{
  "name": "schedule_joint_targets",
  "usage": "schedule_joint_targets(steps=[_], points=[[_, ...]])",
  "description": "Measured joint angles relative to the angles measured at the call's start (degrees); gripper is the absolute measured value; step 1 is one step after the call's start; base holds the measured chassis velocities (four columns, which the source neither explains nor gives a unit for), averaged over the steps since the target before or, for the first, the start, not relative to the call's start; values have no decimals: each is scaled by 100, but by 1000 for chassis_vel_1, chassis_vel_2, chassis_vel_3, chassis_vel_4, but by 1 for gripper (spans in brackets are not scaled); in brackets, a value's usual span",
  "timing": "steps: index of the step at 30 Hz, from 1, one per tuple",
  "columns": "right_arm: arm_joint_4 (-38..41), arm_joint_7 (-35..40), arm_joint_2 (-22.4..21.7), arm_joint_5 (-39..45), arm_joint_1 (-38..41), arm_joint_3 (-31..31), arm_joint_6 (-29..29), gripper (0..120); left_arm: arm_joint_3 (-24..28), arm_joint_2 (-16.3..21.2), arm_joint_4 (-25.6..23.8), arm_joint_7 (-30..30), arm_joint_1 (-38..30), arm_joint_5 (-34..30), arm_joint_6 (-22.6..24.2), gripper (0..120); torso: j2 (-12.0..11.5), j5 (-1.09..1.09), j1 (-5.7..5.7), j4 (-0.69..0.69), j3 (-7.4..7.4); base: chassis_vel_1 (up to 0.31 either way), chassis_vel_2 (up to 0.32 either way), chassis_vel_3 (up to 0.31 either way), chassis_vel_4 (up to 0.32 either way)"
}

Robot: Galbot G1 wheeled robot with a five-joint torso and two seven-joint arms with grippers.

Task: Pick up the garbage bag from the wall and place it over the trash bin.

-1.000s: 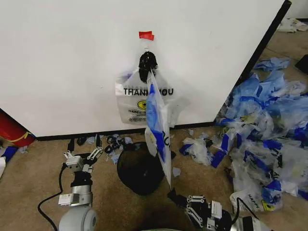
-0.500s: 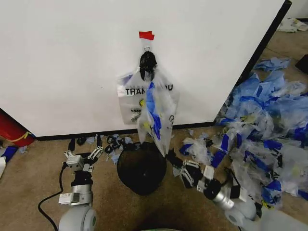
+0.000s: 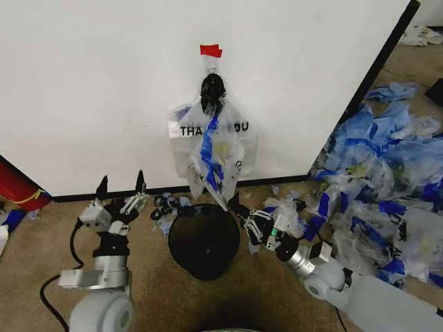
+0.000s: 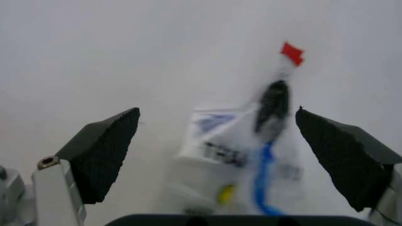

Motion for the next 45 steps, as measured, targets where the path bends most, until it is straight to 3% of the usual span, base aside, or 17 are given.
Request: schedule_joint_targets(steps=[2,4,13,17,25,34,45], points=[[82,223,59,32,296,-408,-84,0,244,748,-417,-284,-128,-1287,498,97,0,-1,0,-3,0,0,0,0,0],[70,323,163,38,522,-650,-128,0,313,1159,-563,-465,-185,-1887,686,97,0,-1,0,0,0,0,0,0,0],[2,517,431,31,858,-975,-195,0,803,2157,-481,-916,-608,-3040,844,97,0,-2,0,0,0,0,0,0,0],[33,534,443,53,876,-1036,-218,0,1401,2584,-179,-1105,-1375,-3592,817,97,0,0,0,0,0,0,0,0,0],[110,520,357,41,800,-1040,-216,0,2776,3338,817,-1190,-2996,-3645,599,97,0,1,1,-3,1,0,0,0,0],[156,482,317,20,627,-857,-197,0,3099,3771,1180,-1140,-3317,-3629,493,97,0,1,0,0,0,0,0,0,0],[229,482,308,15,604,-782,-198,0,3266,3785,1235,-1215,-3711,-3653,462,98,0,0,0,-1,0,0,0,0,0]])
